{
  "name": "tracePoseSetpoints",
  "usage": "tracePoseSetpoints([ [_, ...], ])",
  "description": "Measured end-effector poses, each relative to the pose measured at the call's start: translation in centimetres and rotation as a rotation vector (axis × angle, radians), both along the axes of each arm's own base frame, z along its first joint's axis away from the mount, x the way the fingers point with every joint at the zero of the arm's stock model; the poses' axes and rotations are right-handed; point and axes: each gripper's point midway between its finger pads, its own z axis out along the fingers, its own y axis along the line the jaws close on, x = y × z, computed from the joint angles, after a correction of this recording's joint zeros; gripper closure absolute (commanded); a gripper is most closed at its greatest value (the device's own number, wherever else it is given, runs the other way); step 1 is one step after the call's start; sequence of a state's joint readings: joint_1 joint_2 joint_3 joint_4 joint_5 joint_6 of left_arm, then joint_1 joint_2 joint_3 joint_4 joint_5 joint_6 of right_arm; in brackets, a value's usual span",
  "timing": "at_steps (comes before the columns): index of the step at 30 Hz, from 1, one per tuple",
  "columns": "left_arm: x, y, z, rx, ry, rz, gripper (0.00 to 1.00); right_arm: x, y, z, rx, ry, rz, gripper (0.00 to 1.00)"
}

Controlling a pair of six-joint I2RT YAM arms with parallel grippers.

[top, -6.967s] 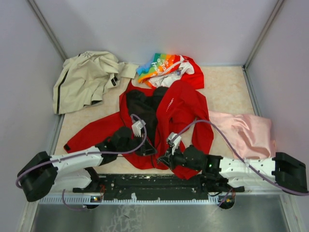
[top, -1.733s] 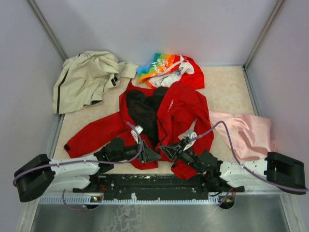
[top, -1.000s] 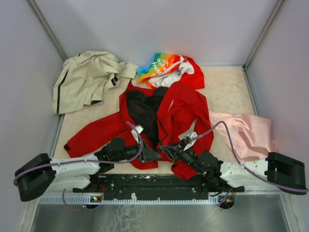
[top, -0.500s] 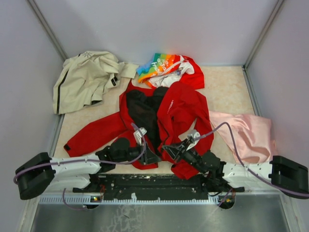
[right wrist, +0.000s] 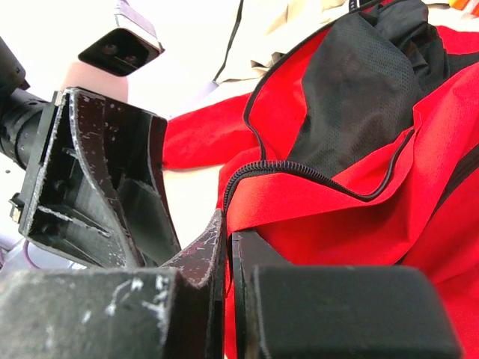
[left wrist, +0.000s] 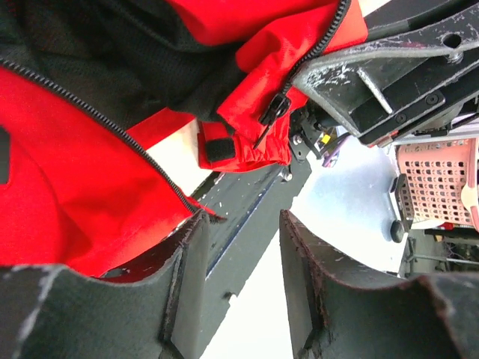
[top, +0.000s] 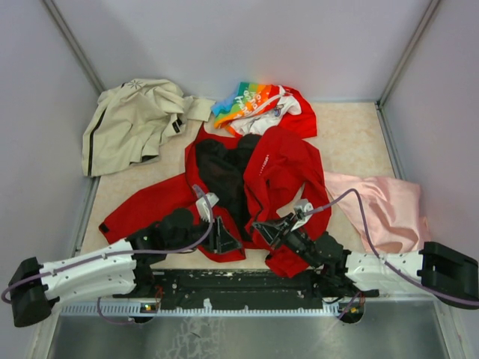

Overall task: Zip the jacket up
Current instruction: Pick up the jacket from the center of the board.

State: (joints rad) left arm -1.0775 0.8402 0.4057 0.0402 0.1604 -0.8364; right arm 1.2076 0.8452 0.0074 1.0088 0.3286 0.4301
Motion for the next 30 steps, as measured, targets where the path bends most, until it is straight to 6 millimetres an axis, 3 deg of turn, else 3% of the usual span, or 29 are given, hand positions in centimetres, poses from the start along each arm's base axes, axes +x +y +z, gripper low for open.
tracePoseSetpoints([
  [4, -0.1, 1.6, 0.0, 0.037, -0.001, 0.033, 0.49, 0.0, 0.0, 0.0, -0.001, 0.001, -0.001, 1.00],
  [11, 0.3, 3.4, -2.2, 0.138, 0.021, 0.102, 0.40, 0.0, 0.0, -0.2, -0.004, 0.005, -0.003, 1.00],
  [22, 1.1, 2.1, -8.2, 0.310, 0.092, 0.095, 0.38, 0.0, -0.1, 0.0, 0.005, 0.009, -0.003, 1.00],
  [30, 2.4, 0.0, -8.2, 0.334, 0.066, 0.077, 0.37, 0.1, -0.2, 0.2, 0.011, 0.009, -0.007, 1.00],
])
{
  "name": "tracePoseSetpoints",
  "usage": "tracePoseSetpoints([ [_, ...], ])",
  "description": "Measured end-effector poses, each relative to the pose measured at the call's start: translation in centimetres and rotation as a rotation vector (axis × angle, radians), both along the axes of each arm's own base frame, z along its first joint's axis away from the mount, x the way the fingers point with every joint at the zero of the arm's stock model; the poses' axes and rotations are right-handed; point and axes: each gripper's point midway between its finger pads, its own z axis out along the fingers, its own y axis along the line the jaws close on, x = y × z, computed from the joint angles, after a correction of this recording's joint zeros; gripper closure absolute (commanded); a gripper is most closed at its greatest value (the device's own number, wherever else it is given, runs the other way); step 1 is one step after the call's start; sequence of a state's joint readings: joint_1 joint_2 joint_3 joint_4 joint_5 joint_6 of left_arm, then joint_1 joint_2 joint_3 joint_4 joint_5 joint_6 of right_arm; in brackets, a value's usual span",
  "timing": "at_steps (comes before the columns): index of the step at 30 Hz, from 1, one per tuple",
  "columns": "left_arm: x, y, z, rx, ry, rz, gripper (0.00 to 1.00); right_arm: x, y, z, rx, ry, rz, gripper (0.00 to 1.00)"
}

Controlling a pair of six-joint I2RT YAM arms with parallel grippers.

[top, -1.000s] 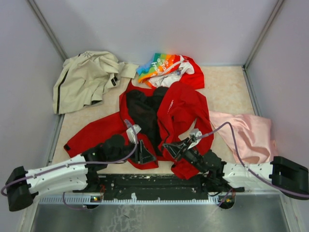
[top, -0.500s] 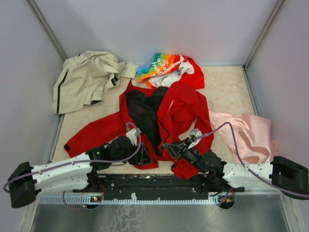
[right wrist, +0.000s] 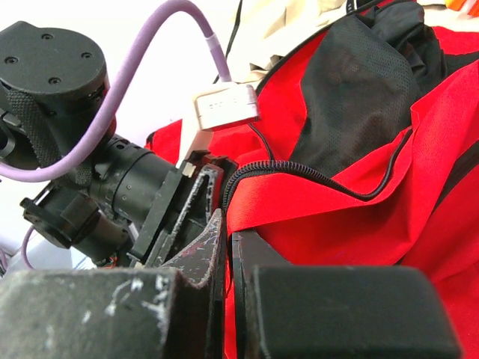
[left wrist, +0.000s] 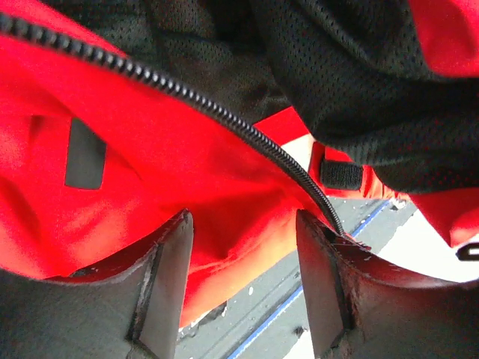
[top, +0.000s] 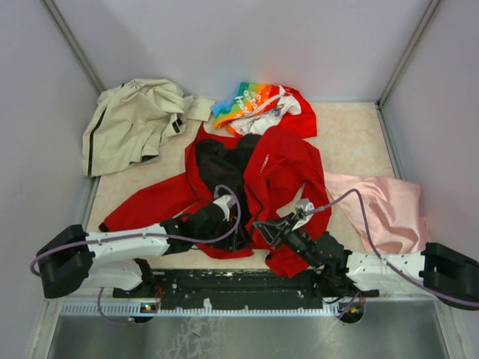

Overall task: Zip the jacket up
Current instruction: Pick up the jacket from the center of the board.

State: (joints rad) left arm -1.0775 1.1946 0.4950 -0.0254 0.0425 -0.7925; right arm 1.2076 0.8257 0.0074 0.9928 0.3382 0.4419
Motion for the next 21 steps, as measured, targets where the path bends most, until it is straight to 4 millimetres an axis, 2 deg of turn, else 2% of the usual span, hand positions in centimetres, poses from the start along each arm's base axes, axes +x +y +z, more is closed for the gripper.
tracePoseSetpoints([
  [3, 0.5, -0.6, -0.4, 0.024, -0.003, -0.001, 0.37, 0.0, 0.0, 0.0, -0.001, 0.001, -0.001, 1.00],
  [6, 0.8, -0.6, -1.7, 0.078, 0.012, 0.001, 0.39, 0.0, 0.0, -0.2, -0.006, 0.002, -0.002, 1.00],
  [9, 0.7, 0.0, -3.1, 0.136, 0.027, 0.001, 0.46, 0.0, 0.0, -0.2, -0.007, 0.003, -0.002, 1.00],
  [11, 0.7, 0.4, -3.1, 0.151, 0.022, 0.007, 0.51, 0.0, 0.0, -0.2, -0.008, 0.003, -0.002, 1.00],
  [18, 0.8, 4.6, -3.9, 0.303, 0.000, 0.079, 0.73, 0.0, 0.0, -0.4, -0.015, 0.006, -0.002, 1.00],
  [21, 1.2, 6.9, -4.1, 0.393, -0.021, 0.135, 0.74, 0.1, 0.1, -0.8, -0.026, 0.010, -0.002, 1.00],
])
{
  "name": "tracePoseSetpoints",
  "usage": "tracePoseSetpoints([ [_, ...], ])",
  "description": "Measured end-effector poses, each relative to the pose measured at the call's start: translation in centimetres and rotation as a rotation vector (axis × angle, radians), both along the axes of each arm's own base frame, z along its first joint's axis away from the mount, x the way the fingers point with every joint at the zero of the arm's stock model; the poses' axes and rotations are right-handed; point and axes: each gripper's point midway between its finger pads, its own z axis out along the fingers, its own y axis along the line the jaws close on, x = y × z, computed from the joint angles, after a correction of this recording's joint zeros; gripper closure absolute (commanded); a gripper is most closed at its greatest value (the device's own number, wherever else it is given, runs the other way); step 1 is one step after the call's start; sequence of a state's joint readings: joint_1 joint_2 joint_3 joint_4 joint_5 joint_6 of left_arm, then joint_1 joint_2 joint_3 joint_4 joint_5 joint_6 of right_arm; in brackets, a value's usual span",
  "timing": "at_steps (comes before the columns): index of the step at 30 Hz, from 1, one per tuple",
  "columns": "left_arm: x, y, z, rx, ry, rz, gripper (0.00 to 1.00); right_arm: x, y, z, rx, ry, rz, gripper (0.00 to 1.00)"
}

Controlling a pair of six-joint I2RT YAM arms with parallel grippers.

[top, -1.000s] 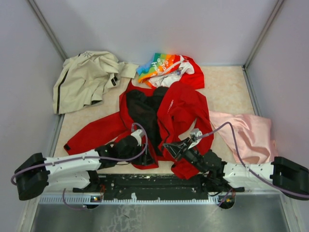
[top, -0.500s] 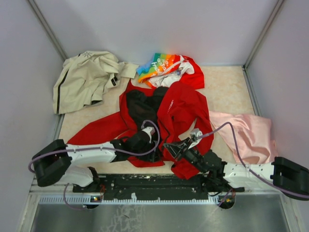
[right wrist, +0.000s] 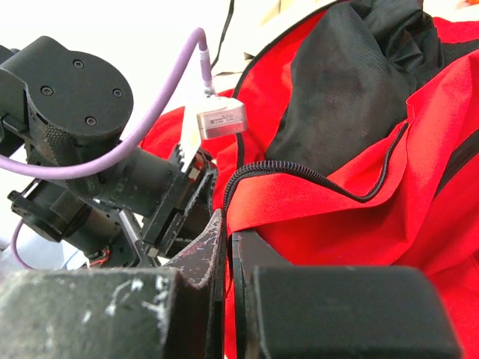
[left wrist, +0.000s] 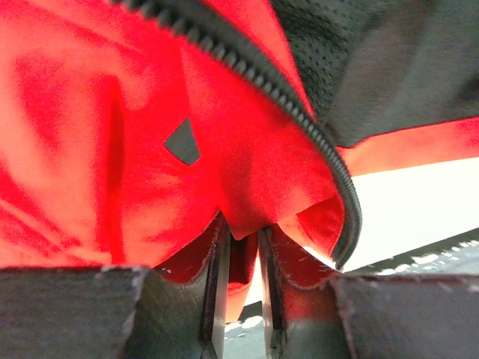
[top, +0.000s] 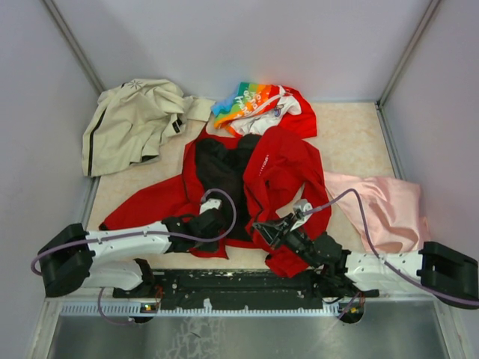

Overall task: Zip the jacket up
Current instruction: Pick up the jacket from the center of the board.

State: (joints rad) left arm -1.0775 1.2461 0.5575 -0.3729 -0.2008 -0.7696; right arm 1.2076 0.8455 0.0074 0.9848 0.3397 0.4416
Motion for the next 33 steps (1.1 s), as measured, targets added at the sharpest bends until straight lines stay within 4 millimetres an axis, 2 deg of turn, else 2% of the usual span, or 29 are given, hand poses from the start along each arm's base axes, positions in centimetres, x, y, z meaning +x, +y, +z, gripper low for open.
tracePoseSetpoints([
  [2, 0.3, 1.3, 0.0, 0.050, -0.018, 0.032, 0.72, 0.0, 0.0, -0.2, -0.005, 0.002, 0.000, 1.00],
  [5, 0.5, 3.0, 0.1, 0.112, -0.037, 0.068, 0.64, 0.0, 0.1, -0.3, -0.011, 0.004, 0.001, 1.00],
  [10, 0.4, 3.4, 1.0, 0.107, -0.045, 0.072, 0.51, 0.0, 0.1, -0.6, -0.018, 0.007, 0.002, 1.00],
  [13, 0.2, 3.3, 2.0, 0.082, -0.045, 0.068, 0.47, 0.0, 0.1, -0.6, -0.020, 0.008, 0.002, 1.00],
  [17, 0.2, 2.7, 4.0, 0.026, -0.062, 0.062, 0.45, 0.0, 0.1, -0.7, -0.021, 0.009, 0.002, 1.00],
  [20, -0.1, 2.0, 4.8, -0.011, -0.060, 0.043, 0.42, 0.0, 0.2, -0.7, -0.023, 0.009, 0.003, 1.00],
  [25, -1.1, 1.2, 4.2, -0.007, -0.023, -0.003, 0.38, 0.0, 0.2, -0.6, -0.017, 0.010, 0.005, 1.00],
  [33, -2.0, -1.7, 3.6, -0.018, 0.001, -0.073, 0.31, 0.0, 0.2, -0.5, -0.013, 0.010, 0.007, 1.00],
])
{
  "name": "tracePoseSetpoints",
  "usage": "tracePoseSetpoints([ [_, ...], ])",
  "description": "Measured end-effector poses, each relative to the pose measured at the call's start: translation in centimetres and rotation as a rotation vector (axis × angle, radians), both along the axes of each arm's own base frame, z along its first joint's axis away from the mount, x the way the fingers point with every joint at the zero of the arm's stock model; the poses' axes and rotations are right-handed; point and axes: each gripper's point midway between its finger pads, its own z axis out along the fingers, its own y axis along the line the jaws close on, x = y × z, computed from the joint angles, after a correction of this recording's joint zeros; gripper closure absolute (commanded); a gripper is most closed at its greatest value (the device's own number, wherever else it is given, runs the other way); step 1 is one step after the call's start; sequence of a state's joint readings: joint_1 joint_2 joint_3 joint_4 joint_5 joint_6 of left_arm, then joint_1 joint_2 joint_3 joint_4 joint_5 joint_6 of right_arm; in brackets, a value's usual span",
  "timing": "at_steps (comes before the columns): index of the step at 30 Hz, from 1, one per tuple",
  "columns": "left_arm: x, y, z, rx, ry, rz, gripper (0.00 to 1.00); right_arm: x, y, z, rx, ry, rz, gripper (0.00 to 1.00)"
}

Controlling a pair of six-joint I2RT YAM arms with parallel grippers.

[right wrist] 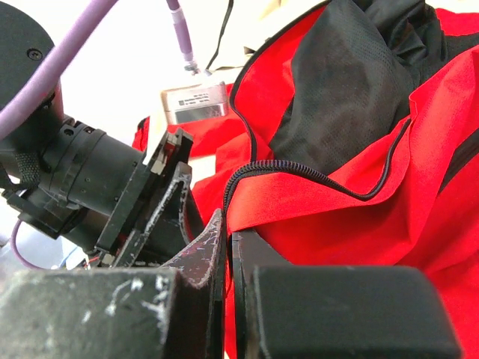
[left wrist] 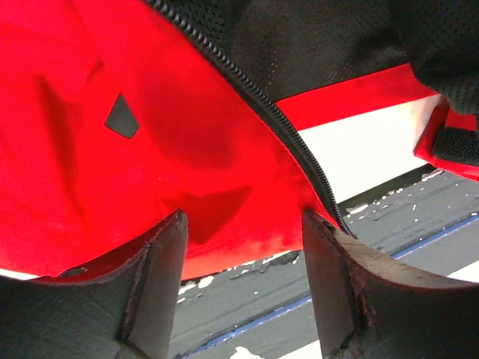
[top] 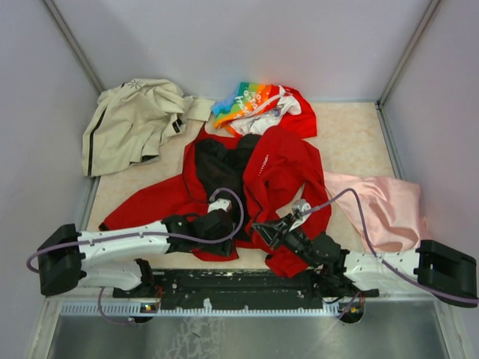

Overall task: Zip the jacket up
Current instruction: Pick up the jacket from the center of the board.

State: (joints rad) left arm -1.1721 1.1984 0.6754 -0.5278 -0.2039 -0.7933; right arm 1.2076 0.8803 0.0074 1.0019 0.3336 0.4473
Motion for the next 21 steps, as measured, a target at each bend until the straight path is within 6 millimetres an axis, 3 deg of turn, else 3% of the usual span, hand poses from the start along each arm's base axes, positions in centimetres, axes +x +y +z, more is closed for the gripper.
tracePoseSetpoints([
  [5, 0.2, -0.9, -1.1, 0.022, 0.012, -0.007, 0.30, 0.0, 0.0, -0.1, -0.004, 0.002, 0.000, 1.00],
  [9, 0.3, -0.8, -3.5, 0.106, 0.035, -0.001, 0.30, 0.0, 0.1, -0.4, -0.013, 0.006, 0.002, 1.00],
  [12, 0.8, -1.5, -3.6, 0.111, 0.029, 0.003, 0.32, 0.0, 0.1, -0.5, -0.017, 0.007, 0.002, 1.00],
  [17, 1.6, -2.3, -3.9, 0.148, 0.007, 0.015, 0.46, 0.0, 0.1, -0.6, -0.018, 0.008, 0.003, 1.00],
  [21, 2.1, -1.7, -4.3, 0.179, -0.013, 0.046, 0.65, 0.0, 0.1, -0.6, -0.019, 0.008, 0.002, 1.00],
])
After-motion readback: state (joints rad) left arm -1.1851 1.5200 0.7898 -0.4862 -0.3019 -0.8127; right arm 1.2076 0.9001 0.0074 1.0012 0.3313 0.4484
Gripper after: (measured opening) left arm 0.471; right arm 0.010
